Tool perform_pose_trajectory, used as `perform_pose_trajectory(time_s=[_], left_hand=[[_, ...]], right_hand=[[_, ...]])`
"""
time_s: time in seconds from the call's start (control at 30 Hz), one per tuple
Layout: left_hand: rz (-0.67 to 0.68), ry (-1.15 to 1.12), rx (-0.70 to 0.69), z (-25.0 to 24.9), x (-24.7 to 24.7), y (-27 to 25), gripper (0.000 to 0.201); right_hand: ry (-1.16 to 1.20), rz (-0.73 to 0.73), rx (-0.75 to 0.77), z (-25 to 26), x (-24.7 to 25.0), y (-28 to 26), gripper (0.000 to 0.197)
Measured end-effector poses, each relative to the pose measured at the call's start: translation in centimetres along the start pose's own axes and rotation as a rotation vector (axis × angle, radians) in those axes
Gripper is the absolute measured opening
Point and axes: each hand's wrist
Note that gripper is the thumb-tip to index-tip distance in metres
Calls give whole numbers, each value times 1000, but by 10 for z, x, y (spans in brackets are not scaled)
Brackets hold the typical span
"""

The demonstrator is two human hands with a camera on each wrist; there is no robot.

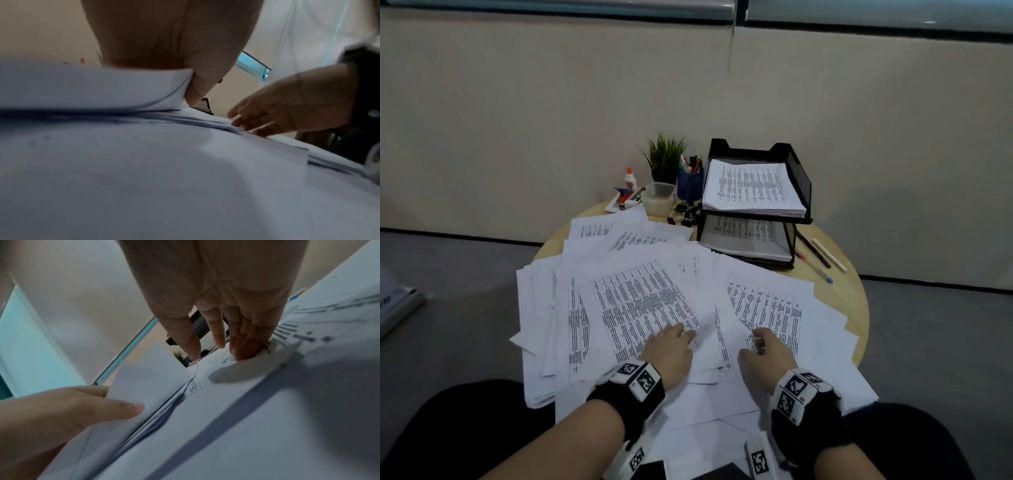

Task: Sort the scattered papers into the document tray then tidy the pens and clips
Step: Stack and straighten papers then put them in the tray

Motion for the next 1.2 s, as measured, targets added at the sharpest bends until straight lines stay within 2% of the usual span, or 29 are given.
perform_pose_trajectory(time_s=[0.07, 0.13, 0.33, 0.4, 0.57, 0.6, 0.67, 0.7, 0.77, 0.8, 0.87, 0.93, 0.97, 1.07, 1.1, 1.2], left_hand=[[-113, -137, 14, 0, 5, -4, 37], [-158, -224, 21, -4, 7, -10, 38], [-151, -163, -112, -23, -19, -24, 41], [-158, -197, -136, -25, -29, -25, 40], [-87, -167, -186, -28, -24, -29, 43], [-51, -201, -197, -26, -23, -30, 45], [49, -301, -202, -19, -20, -31, 54], [88, -321, -201, -16, -17, -31, 60], [81, -325, -180, -7, -12, -28, 61], [22, -324, -149, -2, -8, -26, 59], [-191, -326, -46, 15, 0, -22, 54], [-393, -316, 135, 37, 7, -22, 54], [-443, -312, 240, 49, 9, -22, 58], [-401, -337, 531, 79, 15, -26, 73], [-373, -343, 592, 84, 16, -28, 71], [-358, -399, 650, 91, 19, -27, 64]], right_hand=[[83, 24, -18, -2, 2, -1, 42], [182, 59, -42, -3, 4, 0, 36], [176, 71, -23, -2, 4, 6, 21], [140, 80, -38, -1, 3, 7, 25], [196, 167, -110, 5, 9, 13, 46], [196, 189, -116, 4, 11, 15, 40], [157, 198, -103, 2, 12, 15, 10], [123, 190, -97, -1, 10, 16, 6], [78, 166, -103, -4, 6, 19, 21], [97, 158, -105, -4, 7, 19, 24], [130, 132, -97, -5, 10, 17, 20], [123, 89, -88, -6, 17, 14, 13], [124, 78, -84, -7, 20, 14, 10], [98, 11, -84, -7, 27, 18, 9], [81, 4, -83, -8, 28, 22, 18], [78, 32, -82, -7, 26, 20, 14]])
Point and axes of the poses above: each hand's wrist, its own y-axis towards the middle knuckle, its own x-axis out of the back of the hand, z = x × y, and after that the axes turned 13 degrees about -x, right-handed
